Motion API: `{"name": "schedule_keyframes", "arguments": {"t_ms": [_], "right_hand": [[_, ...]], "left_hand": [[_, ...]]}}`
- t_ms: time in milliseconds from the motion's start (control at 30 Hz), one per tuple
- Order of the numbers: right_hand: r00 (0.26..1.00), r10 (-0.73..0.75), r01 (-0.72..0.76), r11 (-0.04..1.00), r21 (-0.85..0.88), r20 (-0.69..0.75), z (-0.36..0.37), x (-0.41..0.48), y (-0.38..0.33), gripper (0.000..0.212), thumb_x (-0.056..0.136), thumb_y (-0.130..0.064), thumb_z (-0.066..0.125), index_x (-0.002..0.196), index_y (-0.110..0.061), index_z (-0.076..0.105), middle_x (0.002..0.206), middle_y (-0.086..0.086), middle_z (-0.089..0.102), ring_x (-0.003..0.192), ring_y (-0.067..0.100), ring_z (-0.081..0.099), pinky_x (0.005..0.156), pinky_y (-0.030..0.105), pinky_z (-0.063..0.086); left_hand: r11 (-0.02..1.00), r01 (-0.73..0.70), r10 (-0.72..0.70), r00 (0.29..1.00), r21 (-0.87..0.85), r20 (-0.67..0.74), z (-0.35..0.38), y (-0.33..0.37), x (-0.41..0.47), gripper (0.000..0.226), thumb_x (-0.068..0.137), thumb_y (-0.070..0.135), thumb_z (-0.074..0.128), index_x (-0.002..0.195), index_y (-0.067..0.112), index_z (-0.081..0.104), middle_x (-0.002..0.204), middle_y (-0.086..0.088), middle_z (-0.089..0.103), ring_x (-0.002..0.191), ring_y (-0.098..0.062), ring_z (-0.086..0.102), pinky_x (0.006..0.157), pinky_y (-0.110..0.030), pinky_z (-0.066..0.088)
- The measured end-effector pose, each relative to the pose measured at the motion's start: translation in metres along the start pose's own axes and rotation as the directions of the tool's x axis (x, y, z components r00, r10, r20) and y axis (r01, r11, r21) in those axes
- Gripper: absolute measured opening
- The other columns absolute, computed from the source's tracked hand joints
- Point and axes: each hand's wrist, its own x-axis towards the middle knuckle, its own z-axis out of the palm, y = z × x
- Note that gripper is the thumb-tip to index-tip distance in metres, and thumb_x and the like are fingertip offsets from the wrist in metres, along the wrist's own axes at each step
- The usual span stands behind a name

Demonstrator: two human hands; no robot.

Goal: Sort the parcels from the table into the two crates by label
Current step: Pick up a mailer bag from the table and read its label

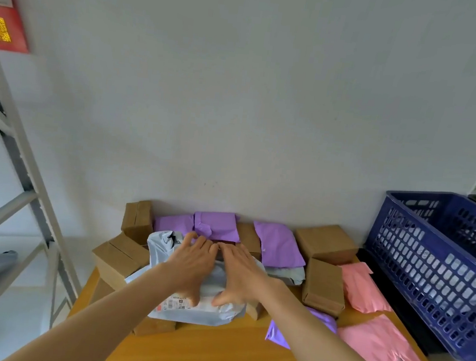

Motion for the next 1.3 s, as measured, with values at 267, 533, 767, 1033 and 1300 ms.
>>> {"name": "schedule_keyframes", "arguments": {"t_ms": [267,533,767,1033,1300], "right_hand": [[0.974,0.204,-0.176,0.953,0.245,-0.094,-0.007,-0.017,0.030,0.114,0.060,-0.043,0.082,0.150,-0.025,0.014,0.146,0.006,0.030,0.134,0.026,0.033,0.105,0.040,0.040],[0.848,0.522,-0.131,0.376,0.917,-0.094,-0.025,-0.024,0.046,0.085,0.073,-0.025,0.082,0.141,-0.027,0.031,0.127,-0.001,0.056,0.107,0.019,0.061,0.088,0.034,0.053],[0.885,0.448,0.003,0.271,0.962,-0.129,-0.035,-0.021,0.039,0.090,0.059,-0.046,0.082,0.138,-0.025,0.044,0.120,0.000,0.067,0.103,0.018,0.069,0.091,0.047,0.055],[0.934,0.338,0.055,0.175,0.983,-0.113,-0.042,-0.021,0.028,0.070,0.072,-0.036,0.079,0.134,-0.021,0.051,0.118,0.004,0.069,0.105,0.024,0.068,0.094,0.049,0.052],[0.936,0.340,0.065,0.084,0.994,-0.090,-0.042,-0.023,0.025,0.060,0.078,-0.030,0.072,0.134,-0.021,0.052,0.118,0.006,0.069,0.107,0.026,0.067,0.095,0.050,0.051]], "left_hand": [[0.954,0.132,-0.203,0.944,-0.268,-0.260,0.000,-0.001,0.000,0.131,0.064,0.059,0.078,0.151,0.019,-0.011,0.159,-0.015,-0.015,0.147,-0.032,-0.011,0.110,-0.049,-0.014],[0.037,0.392,-0.549,0.777,-0.919,0.309,-0.004,-0.010,0.003,0.111,0.074,0.052,0.075,0.152,0.013,0.006,0.155,-0.015,0.026,0.138,-0.033,0.032,0.112,-0.044,0.032],[-0.486,0.089,-0.351,0.891,-0.869,0.288,-0.005,-0.024,-0.001,0.052,0.082,0.028,0.074,0.130,0.028,0.053,0.115,-0.003,0.067,0.101,-0.025,0.067,0.088,-0.046,0.056],[-0.516,0.019,-0.369,0.897,-0.856,0.242,-0.001,-0.040,-0.013,0.050,0.081,0.030,0.075,0.126,0.032,0.054,0.113,-0.001,0.067,0.101,-0.024,0.066,0.079,-0.043,0.059],[-0.513,0.012,-0.375,0.896,-0.858,0.237,-0.001,-0.050,-0.011,0.066,0.066,0.037,0.081,0.126,0.031,0.055,0.114,-0.002,0.067,0.105,-0.025,0.064,0.088,-0.049,0.055]]}}
